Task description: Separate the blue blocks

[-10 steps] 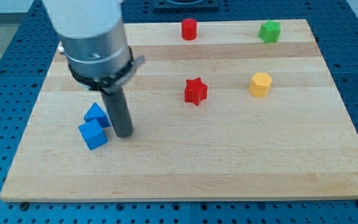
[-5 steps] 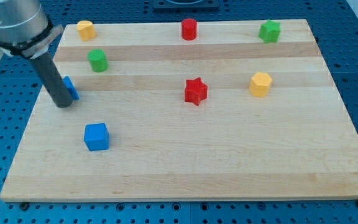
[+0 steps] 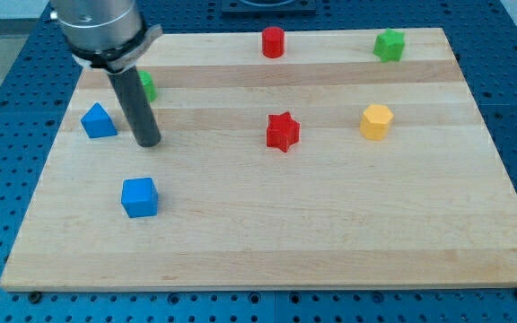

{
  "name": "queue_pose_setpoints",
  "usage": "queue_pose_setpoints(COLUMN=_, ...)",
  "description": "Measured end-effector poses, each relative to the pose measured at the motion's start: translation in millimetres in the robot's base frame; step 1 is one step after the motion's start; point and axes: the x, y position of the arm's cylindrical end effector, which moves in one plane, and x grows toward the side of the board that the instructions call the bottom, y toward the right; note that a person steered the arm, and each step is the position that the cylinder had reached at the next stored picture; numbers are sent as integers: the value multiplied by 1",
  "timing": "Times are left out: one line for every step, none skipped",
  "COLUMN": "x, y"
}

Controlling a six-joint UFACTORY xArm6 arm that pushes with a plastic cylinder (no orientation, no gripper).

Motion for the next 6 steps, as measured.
queue_pose_setpoints(x=2, y=1)
queue_pose_setpoints(x=3, y=4)
queue_pose_setpoints(x=17, y=4)
queue_pose_setpoints(x=17, y=4)
queue_pose_setpoints(x=17, y=4)
queue_pose_setpoints(x=17, y=3)
